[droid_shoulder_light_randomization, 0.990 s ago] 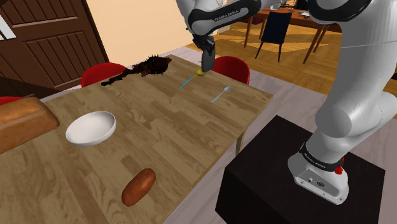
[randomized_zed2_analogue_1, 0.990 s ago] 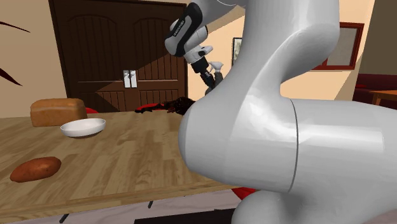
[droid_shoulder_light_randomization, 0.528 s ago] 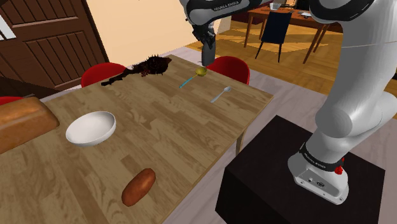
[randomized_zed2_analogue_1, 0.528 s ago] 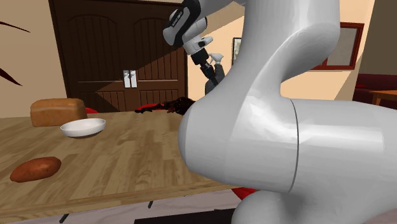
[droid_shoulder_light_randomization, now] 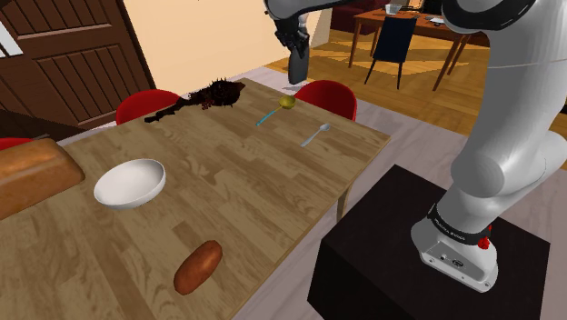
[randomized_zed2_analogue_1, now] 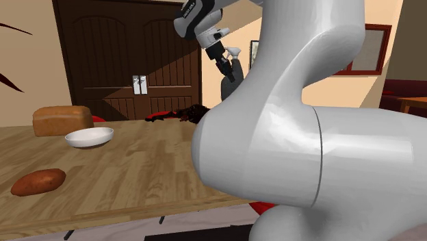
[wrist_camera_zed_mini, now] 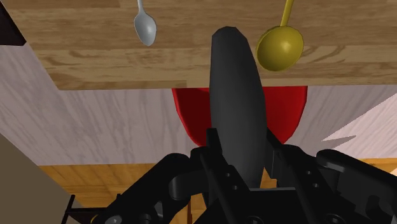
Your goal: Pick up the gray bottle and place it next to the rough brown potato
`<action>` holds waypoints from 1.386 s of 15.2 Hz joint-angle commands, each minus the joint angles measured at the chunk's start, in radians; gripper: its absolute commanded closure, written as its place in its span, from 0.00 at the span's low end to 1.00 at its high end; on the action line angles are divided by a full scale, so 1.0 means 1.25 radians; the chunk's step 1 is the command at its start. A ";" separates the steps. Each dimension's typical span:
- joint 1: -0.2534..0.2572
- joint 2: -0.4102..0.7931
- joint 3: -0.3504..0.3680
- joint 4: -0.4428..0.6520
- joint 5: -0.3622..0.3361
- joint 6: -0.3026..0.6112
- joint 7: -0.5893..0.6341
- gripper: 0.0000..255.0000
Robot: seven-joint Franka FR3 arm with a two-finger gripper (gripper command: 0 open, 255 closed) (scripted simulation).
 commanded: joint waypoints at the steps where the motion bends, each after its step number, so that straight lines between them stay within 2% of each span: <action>1: 0.006 0.001 0.001 0.022 0.000 -0.018 -0.009 1.00; 12: 0.050 0.029 -0.003 0.179 -0.016 -0.130 -0.072 1.00; 21: 0.120 0.088 -0.018 0.368 -0.058 -0.241 -0.137 1.00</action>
